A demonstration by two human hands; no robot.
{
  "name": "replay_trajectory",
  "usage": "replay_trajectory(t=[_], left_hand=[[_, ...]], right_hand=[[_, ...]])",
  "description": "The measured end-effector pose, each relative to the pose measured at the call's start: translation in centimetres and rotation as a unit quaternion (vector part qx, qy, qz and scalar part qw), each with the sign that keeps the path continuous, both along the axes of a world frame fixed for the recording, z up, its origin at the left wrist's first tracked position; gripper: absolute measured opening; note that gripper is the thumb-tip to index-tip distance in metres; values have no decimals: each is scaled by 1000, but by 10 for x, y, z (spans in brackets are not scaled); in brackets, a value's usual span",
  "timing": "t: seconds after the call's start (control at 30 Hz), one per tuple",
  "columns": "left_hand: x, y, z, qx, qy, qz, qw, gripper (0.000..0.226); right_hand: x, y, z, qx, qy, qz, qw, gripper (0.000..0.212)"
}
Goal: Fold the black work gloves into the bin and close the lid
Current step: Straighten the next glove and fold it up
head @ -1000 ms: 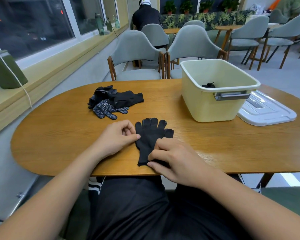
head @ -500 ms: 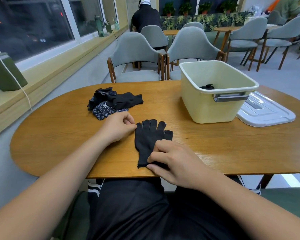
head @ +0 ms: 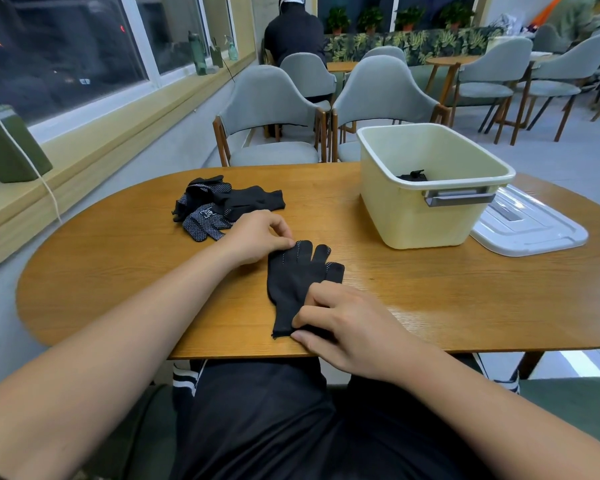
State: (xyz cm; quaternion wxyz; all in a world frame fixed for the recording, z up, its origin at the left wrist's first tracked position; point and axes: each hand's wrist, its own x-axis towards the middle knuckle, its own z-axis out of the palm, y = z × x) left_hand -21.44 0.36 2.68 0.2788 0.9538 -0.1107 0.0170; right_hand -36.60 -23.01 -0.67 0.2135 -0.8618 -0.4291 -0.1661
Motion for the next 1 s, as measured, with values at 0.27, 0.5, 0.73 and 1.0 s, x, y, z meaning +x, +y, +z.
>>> replay_trajectory(t=[0.27, 0.5, 0.73, 1.0], left_hand=[[3, 6, 8, 5, -6, 9, 1000, 10], [10, 2, 11, 52, 14, 0, 999, 9], [12, 0, 9, 58, -12, -14, 998, 9], [12, -20, 7, 57, -16, -68, 996, 9]], right_hand=[[0, 0, 0, 4, -13, 2, 1000, 19], [1, 2, -1, 24, -26, -2, 999, 20], [-1, 1, 1, 4, -17, 4, 1000, 17], [-1, 1, 2, -1, -10, 3, 1000, 17]])
